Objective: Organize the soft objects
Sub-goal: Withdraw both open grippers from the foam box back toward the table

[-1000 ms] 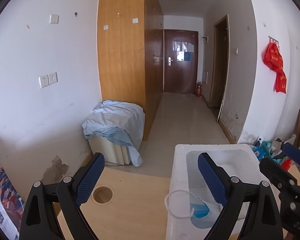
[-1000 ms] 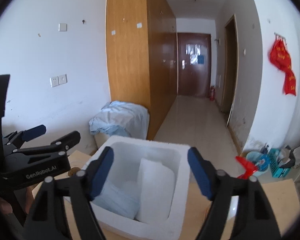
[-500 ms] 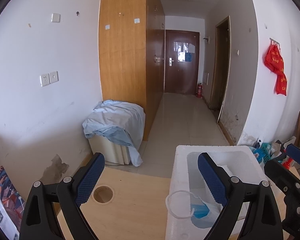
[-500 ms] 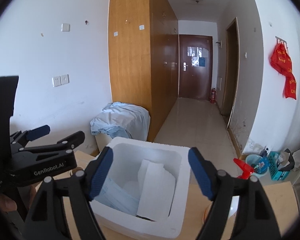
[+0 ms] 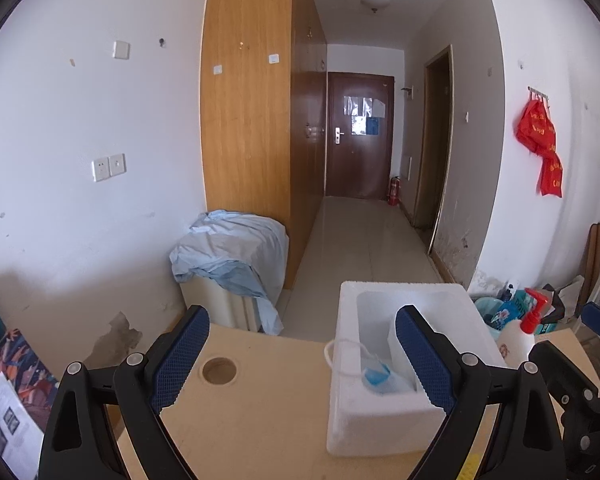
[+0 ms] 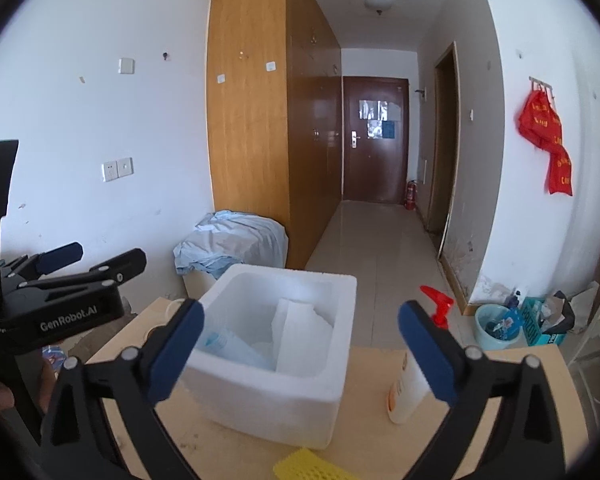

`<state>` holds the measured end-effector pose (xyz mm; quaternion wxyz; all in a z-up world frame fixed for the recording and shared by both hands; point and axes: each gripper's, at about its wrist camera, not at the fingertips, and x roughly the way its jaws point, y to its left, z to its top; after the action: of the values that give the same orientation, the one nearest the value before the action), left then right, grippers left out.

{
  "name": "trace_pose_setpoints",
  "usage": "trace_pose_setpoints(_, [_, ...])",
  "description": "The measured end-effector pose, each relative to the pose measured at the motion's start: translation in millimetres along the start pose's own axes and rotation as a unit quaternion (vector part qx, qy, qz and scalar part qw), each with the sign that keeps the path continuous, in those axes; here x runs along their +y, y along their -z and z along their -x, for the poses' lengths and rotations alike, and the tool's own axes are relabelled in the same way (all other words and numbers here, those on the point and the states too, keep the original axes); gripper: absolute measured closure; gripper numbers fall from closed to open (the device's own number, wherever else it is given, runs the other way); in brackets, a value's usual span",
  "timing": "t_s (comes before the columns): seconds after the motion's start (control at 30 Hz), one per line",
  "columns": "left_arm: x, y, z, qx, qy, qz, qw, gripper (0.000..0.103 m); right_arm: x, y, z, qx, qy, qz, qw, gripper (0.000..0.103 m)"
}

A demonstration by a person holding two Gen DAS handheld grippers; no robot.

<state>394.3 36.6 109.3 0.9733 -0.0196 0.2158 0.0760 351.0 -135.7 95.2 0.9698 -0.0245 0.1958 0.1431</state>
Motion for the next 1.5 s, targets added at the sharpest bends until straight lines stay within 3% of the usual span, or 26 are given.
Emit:
trace_pose_setpoints(0.23, [4, 19, 42, 0.001, 0.004, 0.002, 1.0, 0.008, 4, 11, 26, 0.004, -0.001, -0.001, 1.0, 0.001])
trace_pose_setpoints(0.67, [15, 47, 139, -0.026, 0.006, -0.008, 0.9996, 0.005, 9, 30, 106, -0.026, 0.004, -0.019, 0.999, 0.0])
trace_pose_setpoints(1.1, [36, 99, 231, -0.056, 0.005, -0.007, 0.9984, 0.0, 13, 70, 169, -0.04, 0.007, -0.033, 0.999, 0.0])
trace_pose_setpoints(1.5, [55, 148, 259, -0.05, 0.007, 0.0, 0.9987, 0.0, 20, 110, 196, -0.034, 0.009, -0.047, 0.998, 0.0])
